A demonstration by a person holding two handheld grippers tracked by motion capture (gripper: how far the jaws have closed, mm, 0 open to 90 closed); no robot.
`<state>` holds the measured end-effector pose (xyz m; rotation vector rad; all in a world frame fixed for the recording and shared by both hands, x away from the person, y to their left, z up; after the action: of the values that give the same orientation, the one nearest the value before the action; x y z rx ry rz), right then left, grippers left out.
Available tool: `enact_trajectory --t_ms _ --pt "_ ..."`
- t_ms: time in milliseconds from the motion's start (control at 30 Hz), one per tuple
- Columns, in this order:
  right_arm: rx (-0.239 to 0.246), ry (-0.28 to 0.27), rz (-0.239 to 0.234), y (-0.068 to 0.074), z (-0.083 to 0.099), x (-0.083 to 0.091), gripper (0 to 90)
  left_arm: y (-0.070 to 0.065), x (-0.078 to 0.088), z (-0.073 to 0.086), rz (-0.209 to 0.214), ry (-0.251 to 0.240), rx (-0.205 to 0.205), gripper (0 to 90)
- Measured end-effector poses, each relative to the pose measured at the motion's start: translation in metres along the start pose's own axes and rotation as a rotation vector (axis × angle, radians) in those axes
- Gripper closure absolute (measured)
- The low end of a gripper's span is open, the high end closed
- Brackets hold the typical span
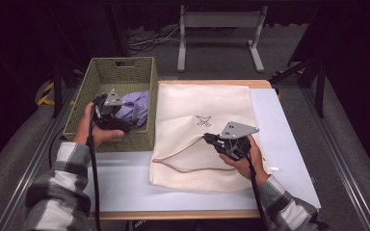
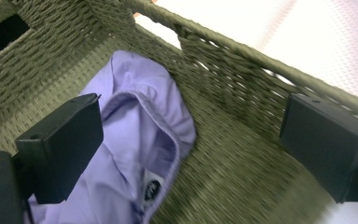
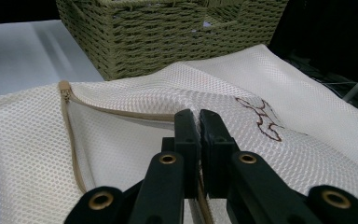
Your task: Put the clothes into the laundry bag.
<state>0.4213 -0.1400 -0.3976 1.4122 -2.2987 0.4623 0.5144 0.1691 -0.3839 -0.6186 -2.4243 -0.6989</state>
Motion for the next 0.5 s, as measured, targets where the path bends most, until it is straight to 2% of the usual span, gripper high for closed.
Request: enact_trajectory --t_ms 67,133,233,333,400,467,500 --pt "-0.003 -0.001 -0.005 0.0 0.0 0.0 86.8 0.005 -0.011 -0.005 0.004 0.014 0.017 6.5" --pt "-0.005 -0.002 -0.009 0.0 0.001 0.0 86.8 0.01 -0.02 -0.008 -0.008 0.033 0.004 6.3" --pt "-0.011 0.001 -0.016 0.0 0.002 0.0 86.8 0.019 -0.029 -0.012 -0.018 0.049 0.01 6.0" --pt "-0.012 0.002 -0.018 0.0 0.002 0.0 86.8 0.025 -0.035 -0.012 -0.021 0.064 0.016 5.8" --pt "-0.008 0.01 -0.02 0.002 0.003 0.0 86.8 0.03 -0.041 -0.008 -0.041 0.081 -0.012 6.4" --pt "-0.005 0.018 -0.021 0.003 0.004 0.0 86.8 0.031 -0.049 -0.003 -0.012 0.113 -0.004 6.3" --pt "-0.005 0.02 -0.02 0.003 0.005 0.0 86.8 0.034 -0.052 -0.001 -0.021 0.121 -0.003 6.1"
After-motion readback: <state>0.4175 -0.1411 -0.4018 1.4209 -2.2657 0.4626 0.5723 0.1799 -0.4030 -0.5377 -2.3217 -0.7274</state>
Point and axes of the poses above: each handheld gripper's, and its own axes: x roughly backward along the jaws, z roughly out of its underside, y roughly to its left, the point moved 7 cm from there along -x, roughly forward along the jaws, and after that the axes turned 12 degrees about -z, right-handed, at the moved point
